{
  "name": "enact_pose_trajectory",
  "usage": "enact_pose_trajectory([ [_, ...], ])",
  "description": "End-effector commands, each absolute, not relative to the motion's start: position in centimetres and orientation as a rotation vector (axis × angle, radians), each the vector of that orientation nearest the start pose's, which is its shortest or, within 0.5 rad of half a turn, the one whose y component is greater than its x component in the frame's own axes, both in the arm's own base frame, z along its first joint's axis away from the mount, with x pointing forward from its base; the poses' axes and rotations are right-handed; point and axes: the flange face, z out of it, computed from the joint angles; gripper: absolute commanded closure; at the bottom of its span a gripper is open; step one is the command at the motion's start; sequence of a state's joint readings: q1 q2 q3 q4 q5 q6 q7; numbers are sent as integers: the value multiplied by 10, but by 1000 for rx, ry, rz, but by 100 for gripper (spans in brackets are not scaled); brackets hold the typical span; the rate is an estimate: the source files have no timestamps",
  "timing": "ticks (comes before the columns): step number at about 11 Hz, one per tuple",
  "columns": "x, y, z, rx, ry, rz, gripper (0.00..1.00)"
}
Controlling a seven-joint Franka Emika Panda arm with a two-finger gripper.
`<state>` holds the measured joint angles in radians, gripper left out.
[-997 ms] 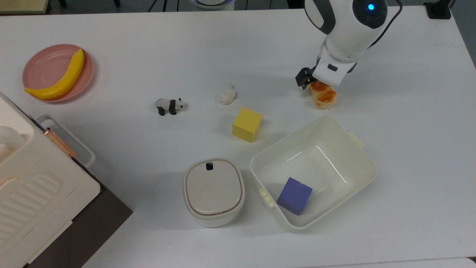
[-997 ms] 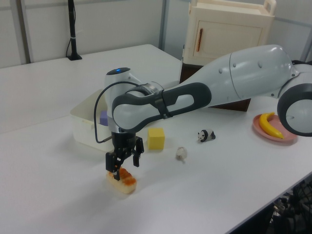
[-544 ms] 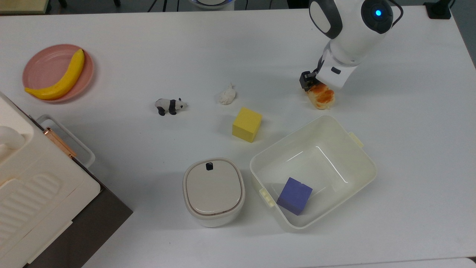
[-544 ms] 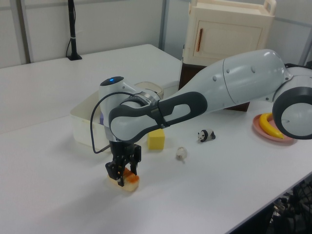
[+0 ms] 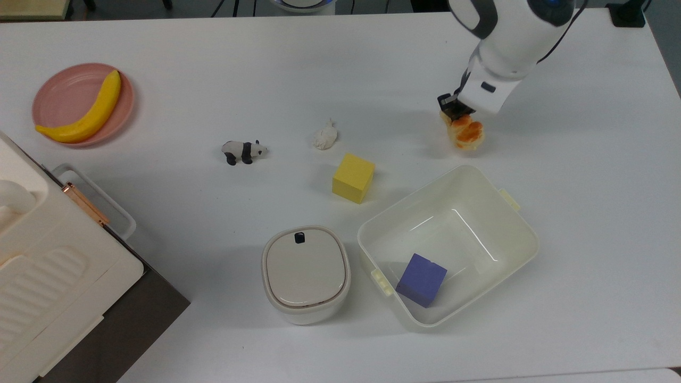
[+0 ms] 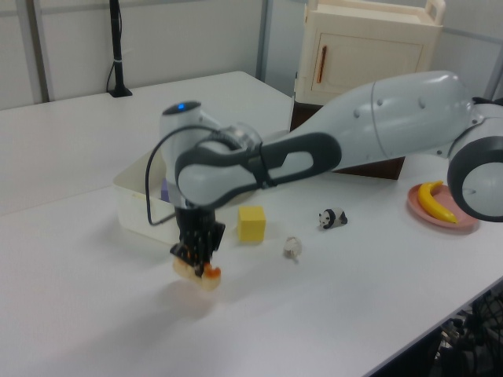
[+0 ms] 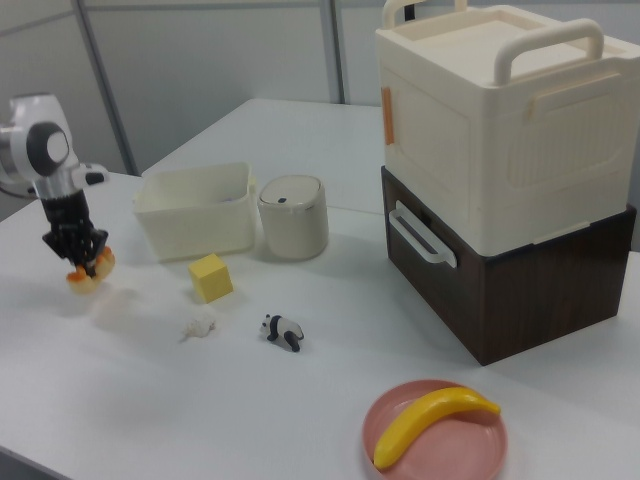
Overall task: Put the bread in the basket
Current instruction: 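Carry the held bread roll over the white basket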
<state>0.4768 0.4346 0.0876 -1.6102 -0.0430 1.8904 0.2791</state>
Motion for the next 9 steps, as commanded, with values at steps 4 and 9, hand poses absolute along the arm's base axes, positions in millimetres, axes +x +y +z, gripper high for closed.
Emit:
enact_pose_trajectory([
  [4, 605, 293, 500, -3140, -294, -106, 95],
  [9, 670, 239, 520, -3023, -183, -624, 94],
])
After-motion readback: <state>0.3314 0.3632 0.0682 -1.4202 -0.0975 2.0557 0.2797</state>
